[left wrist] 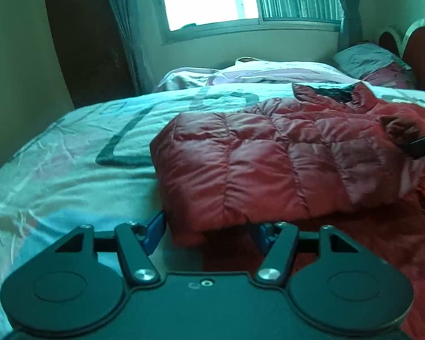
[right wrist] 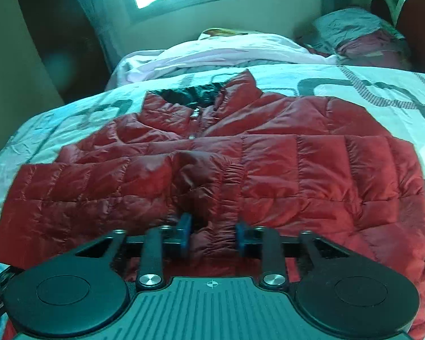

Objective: Fold large clothes

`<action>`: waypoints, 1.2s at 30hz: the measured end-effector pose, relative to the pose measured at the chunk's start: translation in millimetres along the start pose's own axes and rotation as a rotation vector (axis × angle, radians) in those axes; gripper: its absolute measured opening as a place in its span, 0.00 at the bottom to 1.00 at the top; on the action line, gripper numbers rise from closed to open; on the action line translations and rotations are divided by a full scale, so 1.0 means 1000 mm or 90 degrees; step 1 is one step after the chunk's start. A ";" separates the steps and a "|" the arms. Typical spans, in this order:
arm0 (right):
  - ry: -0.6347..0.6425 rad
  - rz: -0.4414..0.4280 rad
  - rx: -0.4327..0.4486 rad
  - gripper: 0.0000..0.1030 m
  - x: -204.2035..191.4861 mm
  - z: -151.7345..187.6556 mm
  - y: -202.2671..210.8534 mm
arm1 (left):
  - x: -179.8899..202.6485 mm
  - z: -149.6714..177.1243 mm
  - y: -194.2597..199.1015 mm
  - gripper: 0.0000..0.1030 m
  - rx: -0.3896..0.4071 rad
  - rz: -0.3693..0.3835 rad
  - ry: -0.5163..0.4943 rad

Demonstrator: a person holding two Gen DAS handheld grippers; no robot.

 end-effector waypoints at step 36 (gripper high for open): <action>-0.082 0.148 0.112 0.18 0.087 -0.015 0.060 | -0.016 -0.034 0.022 0.53 -0.014 0.172 0.101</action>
Point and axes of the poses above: each gripper's, at about its wrist camera, not at the fingertips, and y roughly against the way its jaws point, x to its right, z to its underside, the point moved 5 cm from there along -y, roughly the way its jaws point, and after that the axes turned 1 degree about -x, right-handed, at the moved point
